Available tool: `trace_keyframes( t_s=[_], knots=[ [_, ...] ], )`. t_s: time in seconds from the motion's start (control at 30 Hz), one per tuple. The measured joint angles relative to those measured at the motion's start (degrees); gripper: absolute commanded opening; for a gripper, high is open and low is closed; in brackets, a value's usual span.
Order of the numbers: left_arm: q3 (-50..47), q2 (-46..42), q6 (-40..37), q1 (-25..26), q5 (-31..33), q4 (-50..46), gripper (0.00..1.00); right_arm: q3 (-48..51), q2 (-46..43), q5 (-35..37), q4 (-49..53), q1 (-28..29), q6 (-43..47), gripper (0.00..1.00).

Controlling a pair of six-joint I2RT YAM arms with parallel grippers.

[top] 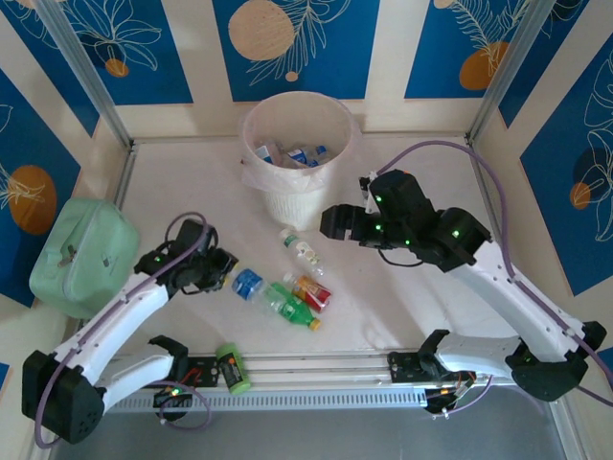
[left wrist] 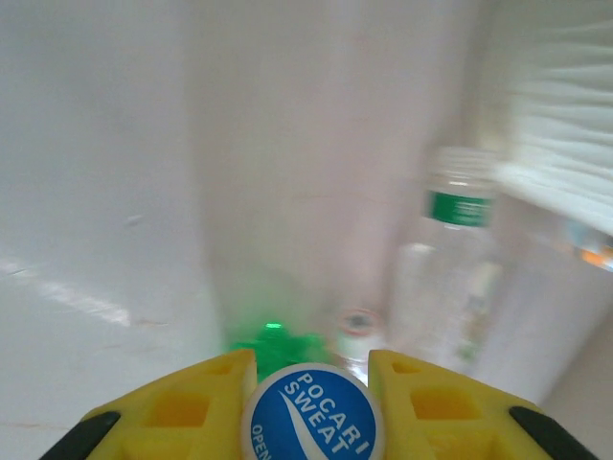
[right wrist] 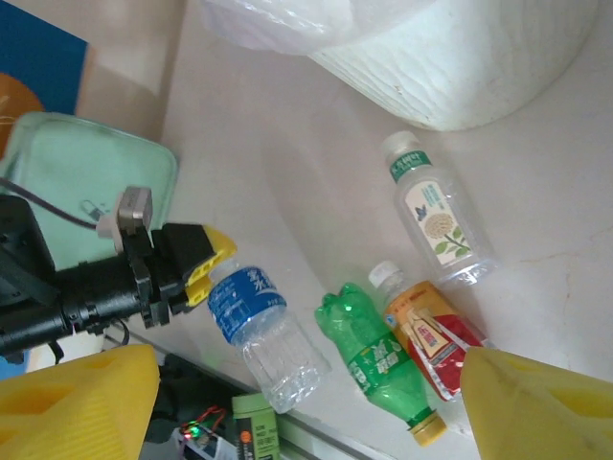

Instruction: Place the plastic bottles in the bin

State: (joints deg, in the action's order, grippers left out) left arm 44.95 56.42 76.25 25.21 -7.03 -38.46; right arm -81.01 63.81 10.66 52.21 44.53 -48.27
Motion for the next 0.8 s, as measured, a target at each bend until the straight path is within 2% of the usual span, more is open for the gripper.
trace_keyframes(
  t_s=[0.17, 0.43, 0.63, 0.8],
  knots=[
    [11.63, 1.79, -7.91, -0.02, -1.66, 2.64, 0.17, 0.22, -1.14, -4.81, -1.46, -4.72, -0.04, 0.85],
    [25.35, 7.45, -16.52, -1.95, -9.09, 12.96, 0.14, 0.04, 0.33, -17.97, -7.80, -12.09, -1.27, 0.94],
    [27.61, 14.14, -14.75, -4.76, -19.12, 27.19, 0.11, -4.57, 3.19, -27.23, -11.41, -15.17, -0.79, 0.98],
    [27.61, 19.52, -8.28, -4.87, -27.85, 41.72, 0.11, -7.08, 6.56, -30.77, -12.39, -15.43, 0.81, 0.98]
  ],
)
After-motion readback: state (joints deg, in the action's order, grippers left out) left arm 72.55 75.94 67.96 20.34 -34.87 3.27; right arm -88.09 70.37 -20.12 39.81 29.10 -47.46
